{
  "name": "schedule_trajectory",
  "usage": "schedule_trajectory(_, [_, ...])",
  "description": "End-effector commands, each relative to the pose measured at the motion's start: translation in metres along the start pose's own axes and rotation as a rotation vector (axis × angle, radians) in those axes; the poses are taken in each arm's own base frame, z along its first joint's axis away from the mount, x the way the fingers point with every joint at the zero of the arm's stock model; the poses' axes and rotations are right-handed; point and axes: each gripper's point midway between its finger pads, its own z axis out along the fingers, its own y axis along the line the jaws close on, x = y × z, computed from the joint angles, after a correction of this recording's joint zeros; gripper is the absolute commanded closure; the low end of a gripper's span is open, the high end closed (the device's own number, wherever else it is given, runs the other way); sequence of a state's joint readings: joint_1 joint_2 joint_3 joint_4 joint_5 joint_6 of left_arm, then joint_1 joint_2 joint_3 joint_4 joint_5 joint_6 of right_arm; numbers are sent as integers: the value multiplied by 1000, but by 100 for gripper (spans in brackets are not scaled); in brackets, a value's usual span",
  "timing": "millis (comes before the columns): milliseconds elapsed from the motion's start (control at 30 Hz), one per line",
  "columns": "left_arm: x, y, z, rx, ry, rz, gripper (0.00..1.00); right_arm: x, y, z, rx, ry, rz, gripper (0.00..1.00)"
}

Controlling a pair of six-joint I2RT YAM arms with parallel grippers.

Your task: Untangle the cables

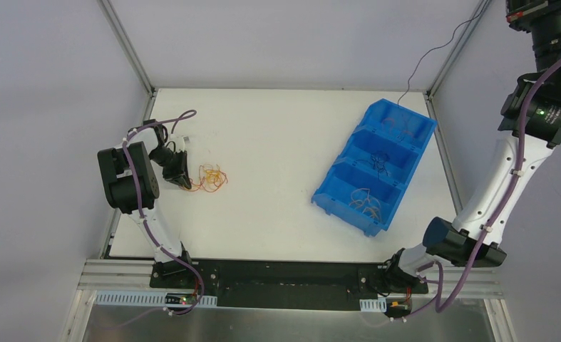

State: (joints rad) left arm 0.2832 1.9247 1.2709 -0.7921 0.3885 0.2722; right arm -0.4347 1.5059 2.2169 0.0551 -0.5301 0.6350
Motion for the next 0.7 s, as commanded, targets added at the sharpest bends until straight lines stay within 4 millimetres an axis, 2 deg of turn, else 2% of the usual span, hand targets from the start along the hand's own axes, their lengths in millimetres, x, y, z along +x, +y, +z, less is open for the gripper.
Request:
schedule_trajectory(0, [2,14,15,-33,12,7,100,5,35,-14,-89,29,18,100])
schedule_trajectory(167, [2,14,15,-35,14,2,100,37,29,-34,-66,110,51,100])
schedule_trajectory(300, [5,13,16,-33,21,-3,100,51,22,-48,-31,137,38,100])
schedule_trajectory(367, [7,13,17,-33,24,-5,100,47,30,-47,-50,131,62,100])
schedule_trajectory(467, [6,13,18,-36,27,-1,100,27,52,-40,-104,99,76,100])
schedule_trajectory(667, [1,15,17,-44,25,10,100,2,74,-29,-162,51,99,100])
